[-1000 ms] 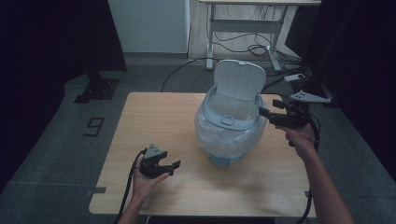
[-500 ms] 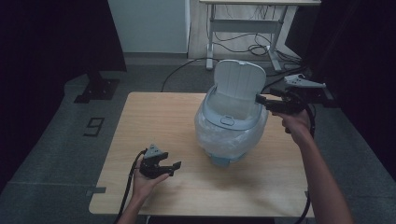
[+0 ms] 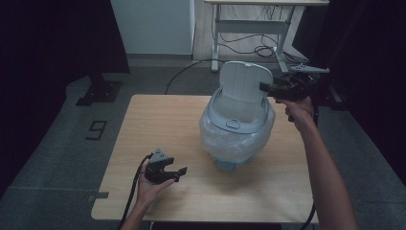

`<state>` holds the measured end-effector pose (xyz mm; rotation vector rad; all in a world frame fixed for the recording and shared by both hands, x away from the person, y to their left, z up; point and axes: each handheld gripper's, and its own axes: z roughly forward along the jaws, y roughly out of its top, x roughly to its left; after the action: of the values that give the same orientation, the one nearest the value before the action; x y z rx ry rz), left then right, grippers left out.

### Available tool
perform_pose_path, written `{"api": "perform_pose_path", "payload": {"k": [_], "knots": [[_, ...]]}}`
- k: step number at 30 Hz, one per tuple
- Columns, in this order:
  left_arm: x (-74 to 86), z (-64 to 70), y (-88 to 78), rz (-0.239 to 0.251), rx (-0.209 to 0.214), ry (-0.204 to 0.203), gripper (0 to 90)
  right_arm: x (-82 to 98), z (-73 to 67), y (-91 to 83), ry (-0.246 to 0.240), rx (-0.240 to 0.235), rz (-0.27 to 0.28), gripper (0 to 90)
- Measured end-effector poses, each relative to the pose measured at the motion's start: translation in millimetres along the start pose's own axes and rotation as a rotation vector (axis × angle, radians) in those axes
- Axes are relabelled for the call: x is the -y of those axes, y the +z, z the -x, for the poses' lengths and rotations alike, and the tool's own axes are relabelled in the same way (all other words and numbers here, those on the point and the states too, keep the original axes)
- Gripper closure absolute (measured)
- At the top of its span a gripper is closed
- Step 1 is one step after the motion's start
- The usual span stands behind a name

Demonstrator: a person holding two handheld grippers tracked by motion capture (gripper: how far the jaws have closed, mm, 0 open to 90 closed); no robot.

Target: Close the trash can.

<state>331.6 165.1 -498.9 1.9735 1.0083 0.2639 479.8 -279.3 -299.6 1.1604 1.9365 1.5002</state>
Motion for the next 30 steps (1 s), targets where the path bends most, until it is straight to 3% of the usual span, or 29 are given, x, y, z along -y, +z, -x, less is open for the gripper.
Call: {"api": "perform_pose_path", "payload": {"k": [5, 8, 11, 17, 22, 25, 30], "knots": [[1.0, -1.4, -1.0, 0.002, -0.019, -0.010, 26.8, -8.0, -5.7, 7.1, 0.042, -0.092, 0.045, 25.0], [1.9, -2.7, -1.4, 0.000, -0.032, -0.024, 25.9, -7.7, -14.0, 6.6, 0.049, -0.175, 0.023, 23.4], [2.1, -3.9, -1.6, -0.001, -0.037, -0.030, 25.8, -5.2, -26.3, 0.8, 0.018, -0.198, -0.014, 20.2], [1.7, -1.0, 0.0, -0.005, -0.018, -0.035, 25.9, 7.9, -41.2, -13.7, 0.012, -0.240, -0.065, 16.9], [1.4, -1.3, -0.4, -0.004, -0.023, -0.037, 25.8, 20.5, -45.4, -20.1, 0.066, -0.288, -0.071, 15.4], [1.9, -2.4, 0.0, -0.003, -0.021, -0.045, 25.8, 27.6, -49.0, -19.2, 0.057, -0.278, -0.090, 15.7], [2.4, -2.6, -0.5, -0.003, -0.013, -0.051, 25.8, 34.5, -56.3, -10.0, 0.006, -0.203, -0.139, 16.0]]}}
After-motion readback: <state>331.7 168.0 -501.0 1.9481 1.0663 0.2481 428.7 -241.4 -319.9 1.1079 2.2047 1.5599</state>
